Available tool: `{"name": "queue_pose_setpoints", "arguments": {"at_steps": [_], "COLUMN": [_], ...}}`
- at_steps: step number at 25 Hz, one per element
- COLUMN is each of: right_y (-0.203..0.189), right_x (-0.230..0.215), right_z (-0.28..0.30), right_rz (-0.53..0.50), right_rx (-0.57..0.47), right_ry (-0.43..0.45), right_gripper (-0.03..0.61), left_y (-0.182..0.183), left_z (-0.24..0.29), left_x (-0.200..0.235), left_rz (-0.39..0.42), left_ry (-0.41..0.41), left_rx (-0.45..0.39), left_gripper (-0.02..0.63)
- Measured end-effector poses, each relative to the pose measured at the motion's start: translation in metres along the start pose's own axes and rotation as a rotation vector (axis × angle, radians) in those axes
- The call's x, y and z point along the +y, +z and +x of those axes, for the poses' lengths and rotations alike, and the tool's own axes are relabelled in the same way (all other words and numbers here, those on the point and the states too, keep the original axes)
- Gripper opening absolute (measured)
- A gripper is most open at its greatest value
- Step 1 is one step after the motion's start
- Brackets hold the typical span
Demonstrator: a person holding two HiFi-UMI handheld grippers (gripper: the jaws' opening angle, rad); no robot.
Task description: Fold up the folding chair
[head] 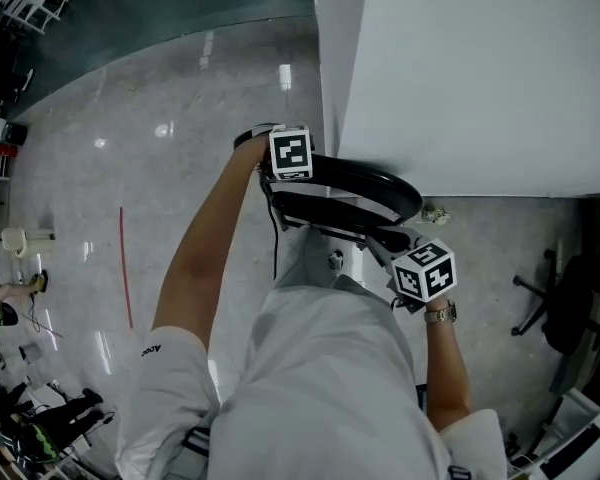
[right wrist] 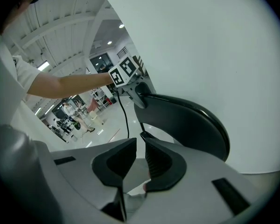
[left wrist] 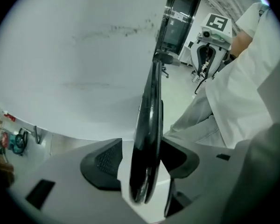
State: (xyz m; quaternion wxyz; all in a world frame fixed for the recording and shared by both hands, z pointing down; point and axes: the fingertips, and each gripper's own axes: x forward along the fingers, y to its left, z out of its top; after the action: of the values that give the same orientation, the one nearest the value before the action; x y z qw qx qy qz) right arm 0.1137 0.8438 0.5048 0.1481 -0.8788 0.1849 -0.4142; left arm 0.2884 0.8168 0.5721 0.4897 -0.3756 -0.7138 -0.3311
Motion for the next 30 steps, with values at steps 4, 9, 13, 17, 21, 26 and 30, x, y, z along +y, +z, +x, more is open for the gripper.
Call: {"name": "queue_pose_setpoints", "arguments": {"at_steps": [4,9,13,17,21,26,30], "right_y": [0.01,0.015,0.017,0.017,0.016,-0.002,-0.009], "right_x": [0.001,0.021,0.036,0.058,0.103,0.171,0.226], "right_z": [0.006,0.021,0.033,0.055,0.094,0.12,0.128], "right_rz": [0.006,-0.052,-0.076,-0.112,-0.201,-0.281,-0.356], "right_rx": [-0.011,-0.002,0.0,0.043,0.1,0.144,0.142], "right_ry": [0.008,0.05,0.107,0.18,0.245,0.302,0.303], "right_gripper": [0.061,0.061,0.054,0.044,0.043,0.04,0.037], "left_y": [0.001,-0.011,-0.027,-0.06,-0.115,-0.172,-0.205], "left_z": [-0.027,-0.071,-0.092,-0.116,-0.131,-0.143,-0.153], "left_x": [0.014,0.005,-0.024,-0.079,-0.138,-0.213,-0.266], "left_rz": [-0.038,-0.153,-0.29,-0.499,-0.649,-0.828,-0.931], "left_ry": [0.128,0.295,0.393,0.463,0.538,0.672,0.756], "left_rx": [-0.115,-0.26,-0.395,-0.509,-0.59,-0.653,-0.706], "left_gripper": [0.236,0.238,0.237,0.182,0.122,0.056,0.041]}}
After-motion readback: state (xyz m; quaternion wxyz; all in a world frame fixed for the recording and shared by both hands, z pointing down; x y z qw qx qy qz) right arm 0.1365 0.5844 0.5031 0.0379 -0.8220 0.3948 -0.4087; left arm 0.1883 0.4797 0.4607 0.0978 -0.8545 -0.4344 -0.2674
